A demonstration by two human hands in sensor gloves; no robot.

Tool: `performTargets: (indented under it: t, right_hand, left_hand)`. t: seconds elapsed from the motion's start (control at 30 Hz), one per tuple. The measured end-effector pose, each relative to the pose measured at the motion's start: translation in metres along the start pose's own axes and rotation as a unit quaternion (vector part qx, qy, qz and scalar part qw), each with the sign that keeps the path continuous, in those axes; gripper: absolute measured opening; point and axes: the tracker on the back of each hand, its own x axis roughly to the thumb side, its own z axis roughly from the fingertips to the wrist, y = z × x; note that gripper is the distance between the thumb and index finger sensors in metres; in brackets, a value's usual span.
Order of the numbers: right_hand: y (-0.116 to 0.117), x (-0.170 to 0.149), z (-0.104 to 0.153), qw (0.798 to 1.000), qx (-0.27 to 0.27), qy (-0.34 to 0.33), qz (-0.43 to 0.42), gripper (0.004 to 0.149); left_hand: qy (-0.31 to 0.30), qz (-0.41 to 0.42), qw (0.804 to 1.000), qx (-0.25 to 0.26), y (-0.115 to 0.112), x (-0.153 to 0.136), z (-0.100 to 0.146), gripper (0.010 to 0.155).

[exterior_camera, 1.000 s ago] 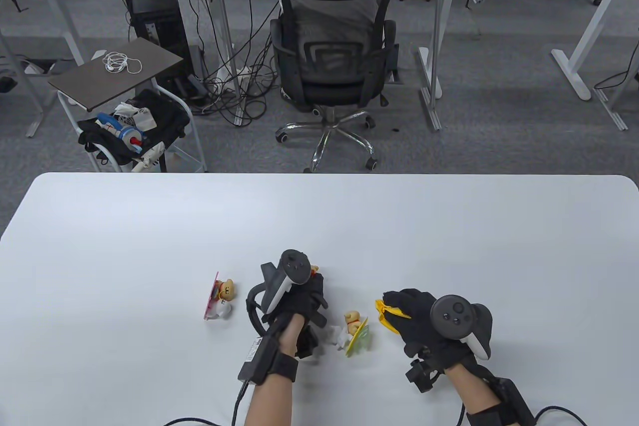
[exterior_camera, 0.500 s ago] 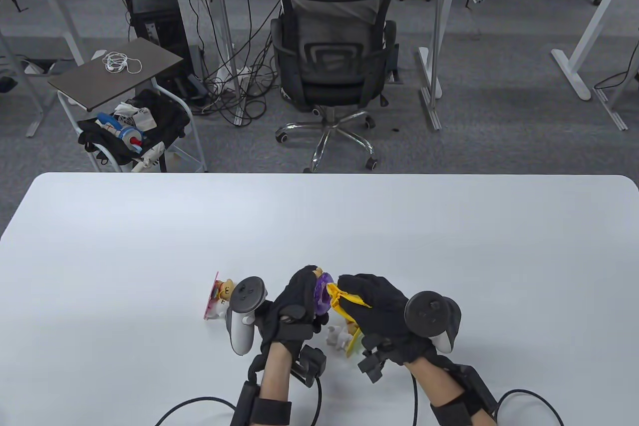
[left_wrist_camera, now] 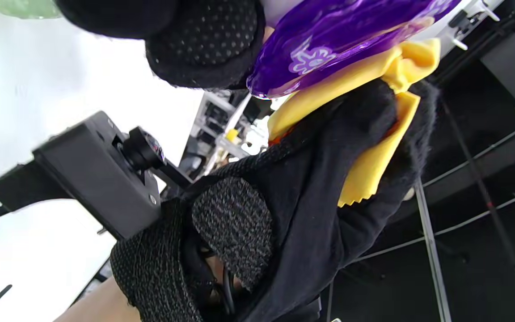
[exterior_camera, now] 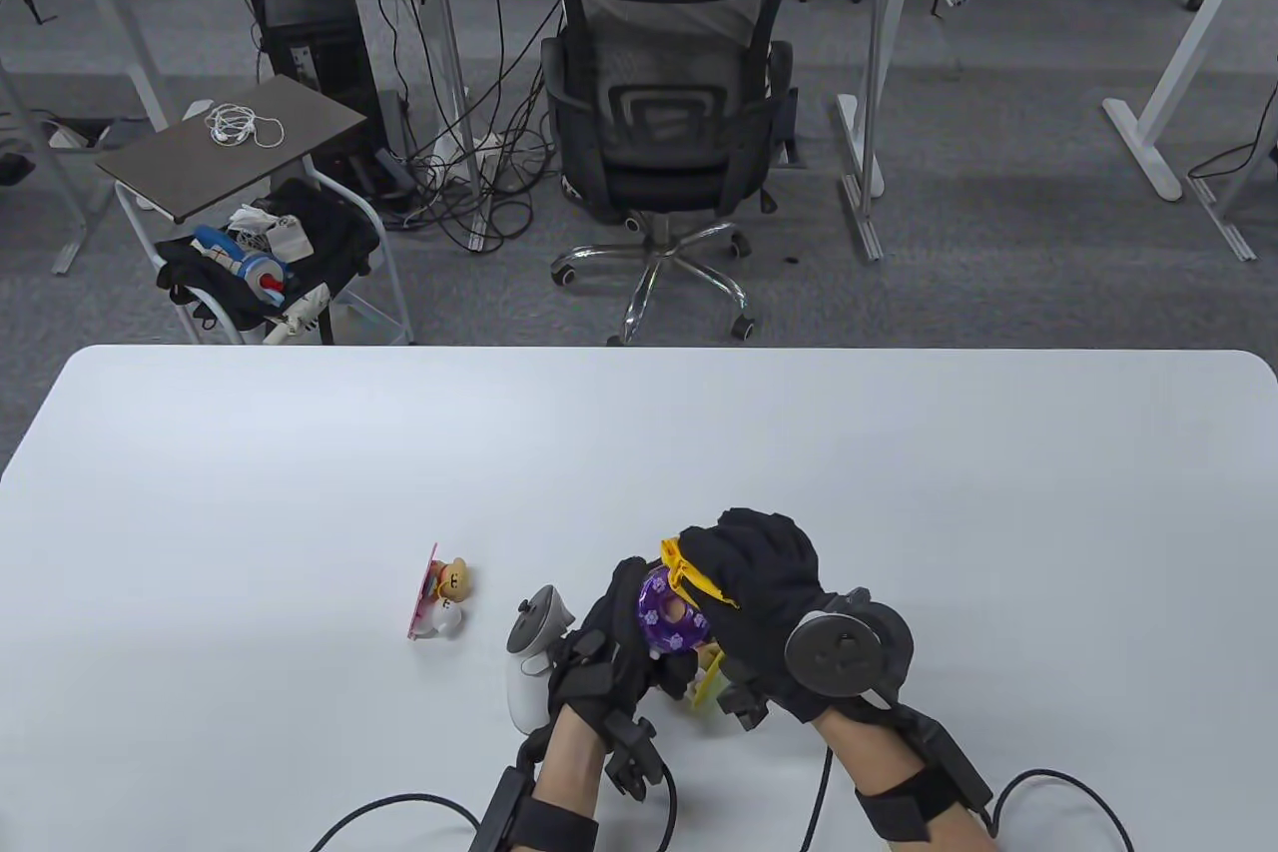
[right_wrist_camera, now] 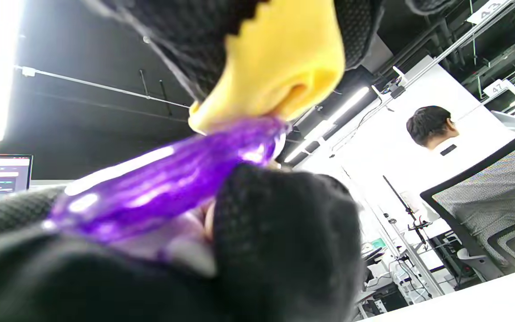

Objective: Dust the small ornaments

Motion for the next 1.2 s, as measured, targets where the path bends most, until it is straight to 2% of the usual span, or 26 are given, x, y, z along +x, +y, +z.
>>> performTargets:
  t: [0.13,0.17,0.23,0.33,0.47,0.53,0.63,0.73,0.83,0.93,1.0,1.03,1.07,1.1,1.13,1.2]
  right_hand:
    - [0.012,0.022,0.004,0.997,0.043,-0.051,-0.033,0.047]
    - [0.017,0.027,0.006,0.997,0.056,-0.059,-0.019,0.047]
    - [0.018,0.028,0.008,0.997,0.031,-0.073,-0.014,0.047]
    - [0.016,0.017,0.005,0.999,0.021,-0.037,-0.022,0.046]
    - [0.010,0.013,0.003,0.999,0.016,-0.019,-0.026,0.046]
    - [0.010,0.022,0.004,0.998,0.019,-0.034,-0.041,0.046]
    - [0.010,0.031,0.004,0.998,0.025,-0.055,-0.006,0.047]
    - [0.004,0.023,0.003,0.996,0.010,-0.067,0.050,0.048]
    - [-0.002,0.015,0.001,0.997,0.006,-0.055,0.058,0.048]
    - [-0.005,0.015,0.000,0.998,-0.001,-0.032,0.047,0.047]
    - [-0.004,0.015,-0.001,0.998,0.004,0.033,-0.056,0.047]
    - [-0.002,0.014,-0.001,0.991,0.017,0.068,-0.113,0.047]
    - [0.003,0.012,-0.001,0.970,0.043,0.134,-0.200,0.048]
    - [0.006,0.009,-0.001,0.956,0.059,0.165,-0.234,0.048]
    - [0.010,0.006,0.000,0.944,0.069,0.191,-0.261,0.048]
    - [0.010,-0.003,0.001,0.931,0.057,0.209,-0.292,0.048]
  left_hand:
    - [-0.003,0.001,1.000,0.013,0.005,-0.001,0.000,0.067]
    - [-0.018,0.011,1.000,0.010,0.006,-0.001,-0.001,0.067]
    - [-0.065,0.049,0.997,0.009,0.007,0.002,0.000,0.067]
    - [-0.096,0.062,0.993,0.031,0.014,0.010,0.009,0.067]
    - [-0.081,0.064,0.994,0.025,0.014,0.007,0.009,0.067]
    - [-0.050,0.025,0.998,0.019,0.009,0.003,0.005,0.066]
    - [-0.017,-0.038,0.999,-0.010,-0.001,-0.002,-0.002,0.066]
    - [-0.033,0.017,0.999,-0.026,-0.002,-0.006,-0.002,0.066]
    - [-0.049,-0.018,0.999,-0.013,0.002,0.000,0.001,0.066]
    - [-0.064,-0.011,0.998,-0.003,0.004,0.003,0.004,0.065]
    - [-0.061,-0.065,0.996,0.022,0.005,0.007,0.007,0.064]
    - [-0.060,-0.107,0.992,0.036,0.007,0.010,0.008,0.064]
    - [-0.057,-0.137,0.988,0.050,0.007,0.011,0.009,0.064]
    - [-0.059,-0.148,0.985,0.060,0.008,0.011,0.010,0.063]
    - [-0.064,-0.141,0.986,0.061,0.009,0.011,0.010,0.062]
    - [-0.073,-0.093,0.991,0.070,0.014,0.008,0.012,0.058]
